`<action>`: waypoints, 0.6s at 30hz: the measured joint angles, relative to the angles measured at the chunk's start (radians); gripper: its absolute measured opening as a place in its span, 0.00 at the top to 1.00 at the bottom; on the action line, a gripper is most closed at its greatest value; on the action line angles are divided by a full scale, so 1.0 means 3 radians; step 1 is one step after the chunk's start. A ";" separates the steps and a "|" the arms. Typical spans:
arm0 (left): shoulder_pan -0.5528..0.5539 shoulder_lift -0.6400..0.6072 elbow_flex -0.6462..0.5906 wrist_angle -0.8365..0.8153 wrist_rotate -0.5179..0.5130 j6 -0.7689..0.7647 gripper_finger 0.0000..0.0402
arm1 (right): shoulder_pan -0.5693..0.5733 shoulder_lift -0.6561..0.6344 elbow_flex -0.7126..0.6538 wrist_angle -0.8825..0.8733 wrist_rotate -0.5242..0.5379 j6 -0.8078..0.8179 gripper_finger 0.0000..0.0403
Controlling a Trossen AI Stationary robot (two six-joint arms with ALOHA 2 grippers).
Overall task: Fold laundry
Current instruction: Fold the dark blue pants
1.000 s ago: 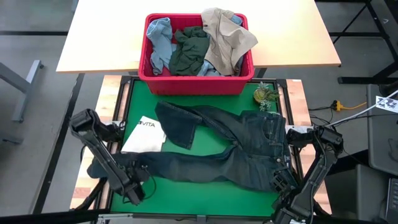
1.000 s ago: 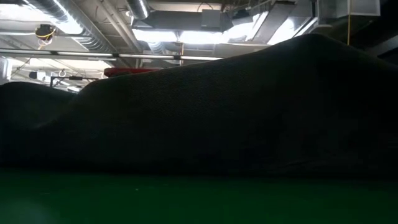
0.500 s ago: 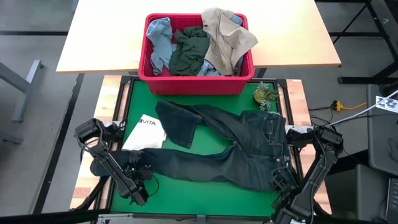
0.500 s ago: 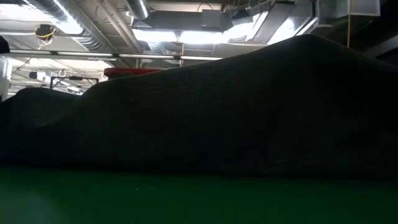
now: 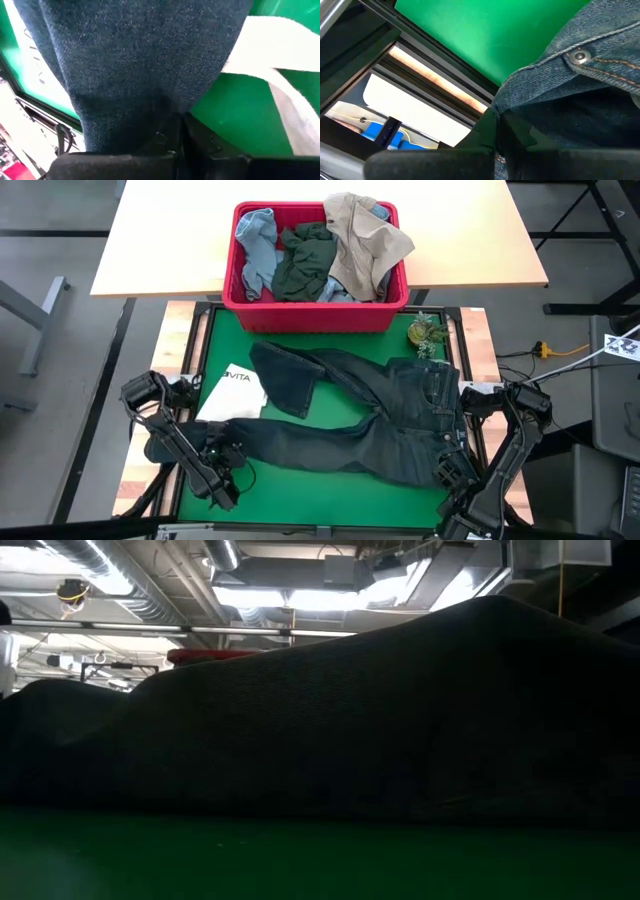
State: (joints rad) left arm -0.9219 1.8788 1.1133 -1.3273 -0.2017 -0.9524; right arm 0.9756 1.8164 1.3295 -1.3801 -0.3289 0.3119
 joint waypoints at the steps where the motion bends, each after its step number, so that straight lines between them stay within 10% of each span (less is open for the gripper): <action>1: 0.0004 -0.0015 0.0000 0.0001 0.0046 0.0028 0.99 | 0.0000 0.0000 0.0001 -0.0001 0.0001 -0.0001 0.96; 18: 0.0054 -0.1051 0.0799 -0.0747 0.0328 -0.0471 1.00 | -0.0005 -0.0027 -0.0002 -0.0091 -0.0062 0.0091 0.96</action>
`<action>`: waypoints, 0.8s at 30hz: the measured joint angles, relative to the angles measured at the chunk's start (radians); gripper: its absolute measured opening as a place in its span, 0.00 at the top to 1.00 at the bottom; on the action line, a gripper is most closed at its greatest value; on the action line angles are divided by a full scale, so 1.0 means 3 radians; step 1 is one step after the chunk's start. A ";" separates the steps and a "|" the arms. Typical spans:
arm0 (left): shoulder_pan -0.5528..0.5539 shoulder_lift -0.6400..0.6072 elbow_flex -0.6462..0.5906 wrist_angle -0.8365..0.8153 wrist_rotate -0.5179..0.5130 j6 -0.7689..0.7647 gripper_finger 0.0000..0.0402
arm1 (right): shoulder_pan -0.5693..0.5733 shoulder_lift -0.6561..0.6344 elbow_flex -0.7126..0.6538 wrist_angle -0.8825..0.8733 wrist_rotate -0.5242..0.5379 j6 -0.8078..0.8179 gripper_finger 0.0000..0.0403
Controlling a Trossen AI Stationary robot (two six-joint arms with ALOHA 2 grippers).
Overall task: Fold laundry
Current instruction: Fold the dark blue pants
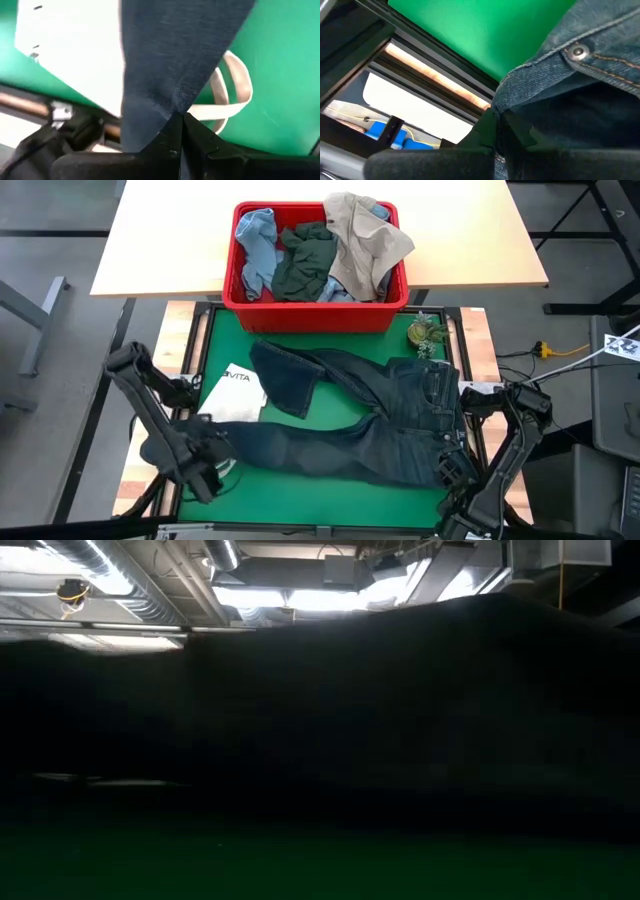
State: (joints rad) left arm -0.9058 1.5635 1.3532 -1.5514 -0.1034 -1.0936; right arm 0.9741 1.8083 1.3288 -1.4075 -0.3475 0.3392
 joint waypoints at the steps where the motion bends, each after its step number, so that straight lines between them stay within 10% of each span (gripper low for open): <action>1: -0.0001 -0.0061 0.0043 -0.0082 -0.0044 -0.0099 1.00 | 0.0000 -0.0022 0.0000 0.0001 0.0002 0.0047 0.96; 11: 0.0015 -0.0620 0.0063 0.0013 0.0044 -0.0397 1.00 | 0.0001 -0.0209 0.0408 -0.0078 0.0101 0.0439 0.96; 24: -0.0003 -0.0374 0.0063 0.0800 0.0441 -0.0448 1.00 | 0.0117 -0.0208 0.0696 0.0006 0.0046 0.0934 0.96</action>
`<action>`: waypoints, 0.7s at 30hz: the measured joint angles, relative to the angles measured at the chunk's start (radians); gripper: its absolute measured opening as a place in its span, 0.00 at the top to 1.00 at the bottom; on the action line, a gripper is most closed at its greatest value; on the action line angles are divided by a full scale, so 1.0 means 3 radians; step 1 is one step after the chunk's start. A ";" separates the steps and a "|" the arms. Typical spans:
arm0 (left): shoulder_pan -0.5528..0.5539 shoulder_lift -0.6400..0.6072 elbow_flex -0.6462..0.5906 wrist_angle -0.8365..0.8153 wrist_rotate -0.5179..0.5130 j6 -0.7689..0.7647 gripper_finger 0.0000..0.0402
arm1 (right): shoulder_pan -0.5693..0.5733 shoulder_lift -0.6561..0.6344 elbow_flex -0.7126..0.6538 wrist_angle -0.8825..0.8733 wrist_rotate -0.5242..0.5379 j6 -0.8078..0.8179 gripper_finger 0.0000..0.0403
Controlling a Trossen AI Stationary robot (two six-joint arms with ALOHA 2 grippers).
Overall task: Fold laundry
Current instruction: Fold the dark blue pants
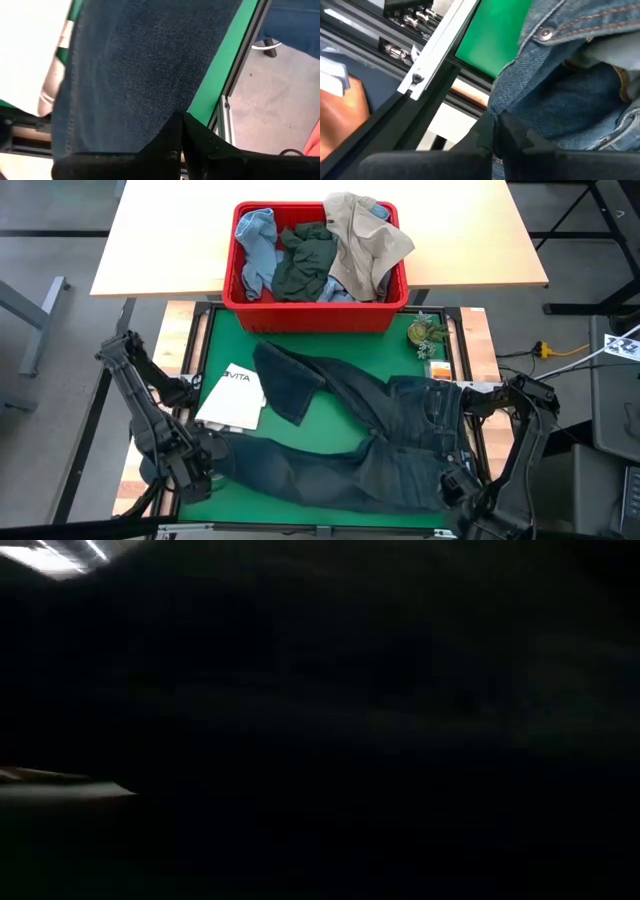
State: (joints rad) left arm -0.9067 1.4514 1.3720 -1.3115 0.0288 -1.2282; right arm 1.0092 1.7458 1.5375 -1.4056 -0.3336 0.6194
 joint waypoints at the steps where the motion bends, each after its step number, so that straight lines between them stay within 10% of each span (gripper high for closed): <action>1: -0.0002 0.0044 0.0000 0.0023 0.0036 0.0000 1.00 | 0.0001 0.0000 0.0000 -0.0002 -0.0004 0.0037 0.96; 9: -0.0090 0.0336 0.0000 0.0072 0.0557 0.0013 1.00 | -0.0001 0.0000 0.0000 -0.0002 -0.0015 0.0180 0.94; 21: -0.0109 0.0494 0.0000 0.0039 0.0443 -0.0629 0.95 | -0.0003 0.0004 0.0000 -0.0057 -0.0144 0.0175 0.62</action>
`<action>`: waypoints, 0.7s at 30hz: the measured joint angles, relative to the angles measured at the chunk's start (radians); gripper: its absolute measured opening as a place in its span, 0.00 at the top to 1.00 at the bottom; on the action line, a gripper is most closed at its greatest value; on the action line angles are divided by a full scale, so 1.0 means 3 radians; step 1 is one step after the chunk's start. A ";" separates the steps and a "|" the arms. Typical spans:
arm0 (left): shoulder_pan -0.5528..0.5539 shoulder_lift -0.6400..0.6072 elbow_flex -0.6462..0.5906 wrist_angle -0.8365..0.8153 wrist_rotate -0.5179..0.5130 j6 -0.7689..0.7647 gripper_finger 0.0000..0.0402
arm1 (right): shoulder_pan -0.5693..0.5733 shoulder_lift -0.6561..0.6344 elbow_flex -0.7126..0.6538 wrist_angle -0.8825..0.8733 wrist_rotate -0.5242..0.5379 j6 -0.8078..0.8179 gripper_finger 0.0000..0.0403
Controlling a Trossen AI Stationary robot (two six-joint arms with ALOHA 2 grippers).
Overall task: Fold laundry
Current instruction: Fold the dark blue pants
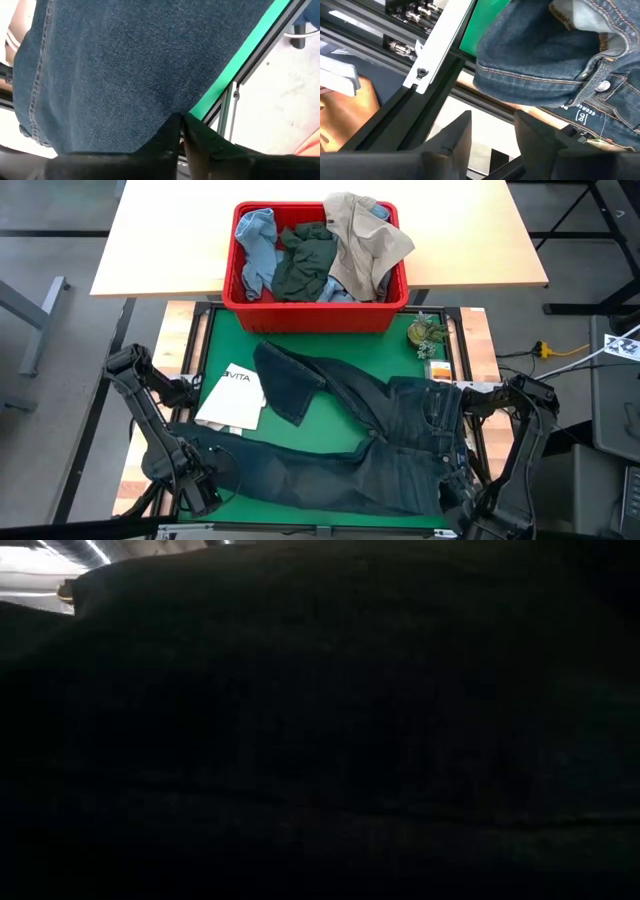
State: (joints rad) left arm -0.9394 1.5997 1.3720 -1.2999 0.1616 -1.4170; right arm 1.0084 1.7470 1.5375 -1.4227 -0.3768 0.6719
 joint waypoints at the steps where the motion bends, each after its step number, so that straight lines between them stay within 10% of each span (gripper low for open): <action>1: 0.0000 0.0000 0.0000 0.0000 -0.0004 -0.0025 0.93 | -0.0003 0.0000 0.0000 0.0001 -0.0024 -0.0007 0.61; 11: 0.0051 0.0000 -0.0001 0.0009 0.0238 0.0195 0.72 | -0.0077 -0.0109 -0.0001 -0.0063 0.0384 -0.0188 0.60; 21: 0.0264 -0.0051 0.0134 0.0034 0.0203 0.0588 0.74 | -0.0654 -0.0550 -0.0264 -0.0306 0.1318 -0.0822 0.59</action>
State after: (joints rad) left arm -0.8601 1.5845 1.4123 -1.2898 0.2226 -1.2406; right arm 0.8124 1.5820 1.4583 -1.5145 0.0186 0.4254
